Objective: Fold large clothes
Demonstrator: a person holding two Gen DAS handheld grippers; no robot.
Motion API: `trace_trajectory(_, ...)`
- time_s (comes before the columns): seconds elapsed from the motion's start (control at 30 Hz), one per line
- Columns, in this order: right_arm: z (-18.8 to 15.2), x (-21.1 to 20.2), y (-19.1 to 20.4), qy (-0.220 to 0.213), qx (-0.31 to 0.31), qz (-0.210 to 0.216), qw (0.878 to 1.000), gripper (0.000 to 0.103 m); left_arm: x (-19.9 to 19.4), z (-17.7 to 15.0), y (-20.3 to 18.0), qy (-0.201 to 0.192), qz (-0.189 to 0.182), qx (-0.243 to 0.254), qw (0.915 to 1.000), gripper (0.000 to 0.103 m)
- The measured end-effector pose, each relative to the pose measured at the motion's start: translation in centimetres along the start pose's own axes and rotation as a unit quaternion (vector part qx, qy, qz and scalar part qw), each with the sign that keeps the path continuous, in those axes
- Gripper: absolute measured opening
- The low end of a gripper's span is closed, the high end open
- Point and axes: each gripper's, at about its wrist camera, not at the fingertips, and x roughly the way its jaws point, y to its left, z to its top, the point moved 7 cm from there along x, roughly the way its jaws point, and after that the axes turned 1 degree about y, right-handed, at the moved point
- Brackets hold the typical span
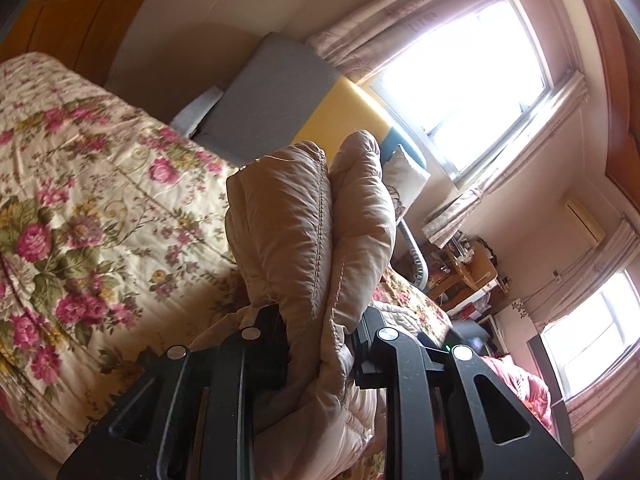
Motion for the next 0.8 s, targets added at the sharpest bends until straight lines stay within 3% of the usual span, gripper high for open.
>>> trace_trajectory(0.1, -3.0, -3.1, 1.2, -0.008, -0.013, 0.014, 1.000, 0.101, 0.0, -0.2, -1.6, -0.005, 0.000, 0.014, 0.9999, 0.021)
trace_trajectory(0.23, -7.1, -1.9, 3.1, 0.014, -0.027, 0.025, 0.999, 0.101, 0.5, -0.6, -3.8, -0.006, -0.006, 0.030, 0.9995, 0.021)
trace_trajectory(0.3, -7.6, -1.2, 2.8, 0.014, 0.011, 0.041, 0.999, 0.101, 0.9, -0.9, -5.0, -0.006, -0.005, 0.038, 0.9992, 0.021)
trace_trajectory(0.5, -6.8, -1.5, 2.6, 0.033, 0.002, 0.059, 0.998, 0.101, 2.4, -1.8, -9.3, -0.011, 0.001, 0.067, 0.9977, 0.021)
trace_trajectory(0.57, -6.0, -2.8, 1.2, 0.019, 0.012, 0.066, 0.998, 0.101, 3.1, -2.1, -10.6, -0.013, 0.002, 0.074, 0.9972, 0.021)
trace_trajectory(0.67, -4.9, -5.2, -2.4, -0.020, 0.035, 0.043, 0.998, 0.101, 4.3, -2.8, -12.6, -0.011, 0.011, 0.092, 0.9956, 0.021)
trace_trajectory(0.8, -5.5, -5.8, -8.4, -0.003, 0.064, -0.038, 0.997, 0.101, 6.2, -4.2, -15.1, -0.006, 0.021, 0.117, 0.9929, 0.021)
